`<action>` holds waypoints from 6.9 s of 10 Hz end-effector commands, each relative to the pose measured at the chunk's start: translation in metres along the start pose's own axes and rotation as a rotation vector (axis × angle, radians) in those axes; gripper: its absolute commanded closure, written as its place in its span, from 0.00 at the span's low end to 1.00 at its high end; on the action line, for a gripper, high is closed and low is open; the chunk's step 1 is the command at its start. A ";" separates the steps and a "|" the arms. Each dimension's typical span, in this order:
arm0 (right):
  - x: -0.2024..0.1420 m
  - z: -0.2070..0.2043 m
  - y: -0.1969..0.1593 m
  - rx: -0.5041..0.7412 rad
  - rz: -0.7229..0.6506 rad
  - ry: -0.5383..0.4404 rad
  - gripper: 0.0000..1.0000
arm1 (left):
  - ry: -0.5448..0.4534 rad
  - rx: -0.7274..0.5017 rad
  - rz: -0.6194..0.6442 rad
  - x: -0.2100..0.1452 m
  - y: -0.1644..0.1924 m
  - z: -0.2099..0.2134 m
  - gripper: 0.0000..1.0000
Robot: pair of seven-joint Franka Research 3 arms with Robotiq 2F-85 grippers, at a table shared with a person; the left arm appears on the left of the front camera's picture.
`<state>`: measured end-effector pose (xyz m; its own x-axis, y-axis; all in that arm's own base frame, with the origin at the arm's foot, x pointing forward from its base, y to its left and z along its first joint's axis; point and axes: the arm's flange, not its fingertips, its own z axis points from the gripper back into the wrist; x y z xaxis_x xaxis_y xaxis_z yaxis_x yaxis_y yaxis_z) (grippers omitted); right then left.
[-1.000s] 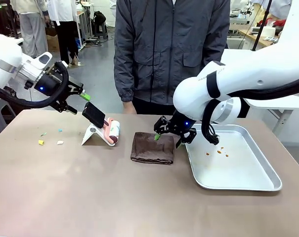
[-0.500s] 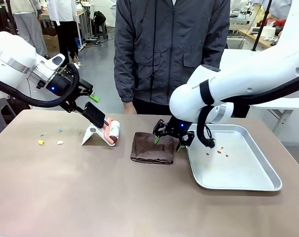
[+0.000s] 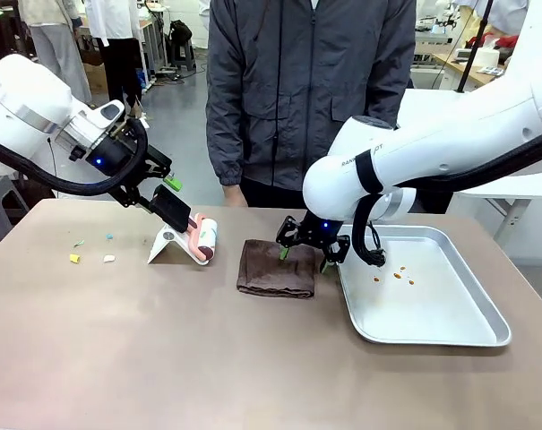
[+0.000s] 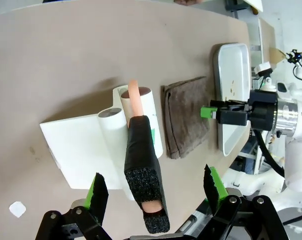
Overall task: Clean the surface of the table.
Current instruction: Hold the Lint Roller with your left hand and the towel with your right hand, then if a person points to the right, clean the right side of the table with your right hand, and if they point to the left, clean the left side with your left hand.
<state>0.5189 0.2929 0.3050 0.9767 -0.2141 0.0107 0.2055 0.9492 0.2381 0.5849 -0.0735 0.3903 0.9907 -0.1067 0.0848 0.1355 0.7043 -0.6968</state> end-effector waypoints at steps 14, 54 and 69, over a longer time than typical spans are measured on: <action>0.005 -0.011 0.016 -0.049 0.019 -0.006 1.00 | 0.010 0.026 -0.005 -0.004 -0.013 0.004 1.00; -0.067 0.196 -0.394 1.286 -0.105 -0.307 1.00 | -0.346 -0.533 0.100 -0.331 0.176 0.294 1.00; -0.060 0.192 -0.392 1.209 -0.056 -0.287 0.95 | -0.346 -0.533 0.100 -0.331 0.176 0.294 1.00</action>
<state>0.3611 -0.1135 0.3949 0.8751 -0.4685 0.1215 -0.0920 0.0855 0.9921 0.2879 0.2967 0.4472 0.9592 0.2340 0.1584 0.1008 0.2404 -0.9654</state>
